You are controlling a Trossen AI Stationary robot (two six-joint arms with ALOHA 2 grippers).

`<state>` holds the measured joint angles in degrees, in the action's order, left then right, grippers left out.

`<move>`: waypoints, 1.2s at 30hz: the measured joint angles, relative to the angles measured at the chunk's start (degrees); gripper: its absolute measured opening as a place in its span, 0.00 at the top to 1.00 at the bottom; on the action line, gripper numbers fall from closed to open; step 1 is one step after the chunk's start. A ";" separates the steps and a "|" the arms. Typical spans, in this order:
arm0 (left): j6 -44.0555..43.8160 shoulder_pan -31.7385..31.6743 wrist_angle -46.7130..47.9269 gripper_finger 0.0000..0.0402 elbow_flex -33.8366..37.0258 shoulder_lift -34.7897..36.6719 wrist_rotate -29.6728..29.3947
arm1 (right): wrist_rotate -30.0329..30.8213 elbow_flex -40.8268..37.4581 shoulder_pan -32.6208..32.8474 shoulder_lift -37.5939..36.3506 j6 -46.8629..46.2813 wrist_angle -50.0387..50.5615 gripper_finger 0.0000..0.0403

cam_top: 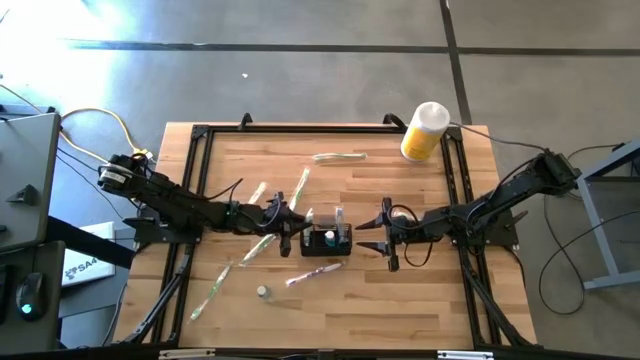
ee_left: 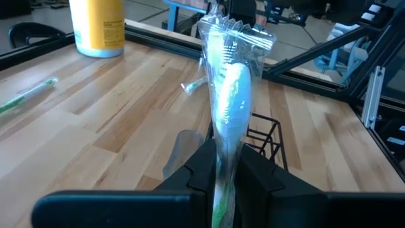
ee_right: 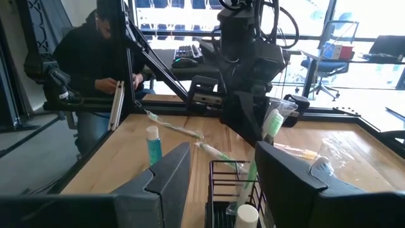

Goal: Pick & Place toothbrushing station
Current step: Put the green toothbrush into the black wire organizer, then put the orange toothbrush into the black wire organizer

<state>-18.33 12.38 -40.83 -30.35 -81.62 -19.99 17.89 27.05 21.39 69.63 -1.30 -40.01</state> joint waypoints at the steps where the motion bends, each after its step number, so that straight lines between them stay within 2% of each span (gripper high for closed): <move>1: 0.00 0.00 -0.07 0.86 0.00 0.00 -0.02 | -0.01 0.00 0.00 0.00 0.00 -0.02 0.58; 10: 0.00 0.02 -1.96 0.72 0.00 -0.02 0.00 | 0.20 0.00 -0.02 0.02 0.00 0.44 0.58; 23: 1.57 0.02 -3.02 0.71 0.00 0.00 0.11 | -0.01 0.00 0.00 0.01 0.15 0.44 0.58; 33: 16.45 5.00 -4.01 0.71 -1.03 3.23 1.18 | -0.06 0.00 0.00 0.02 0.68 1.01 0.58; 36: 19.12 6.96 0.36 0.71 -1.99 5.96 1.03 | -0.06 0.00 0.00 0.02 0.68 1.25 0.58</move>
<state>0.80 19.35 -40.47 -32.34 -75.66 -18.96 17.83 27.05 21.39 69.64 -0.62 -38.76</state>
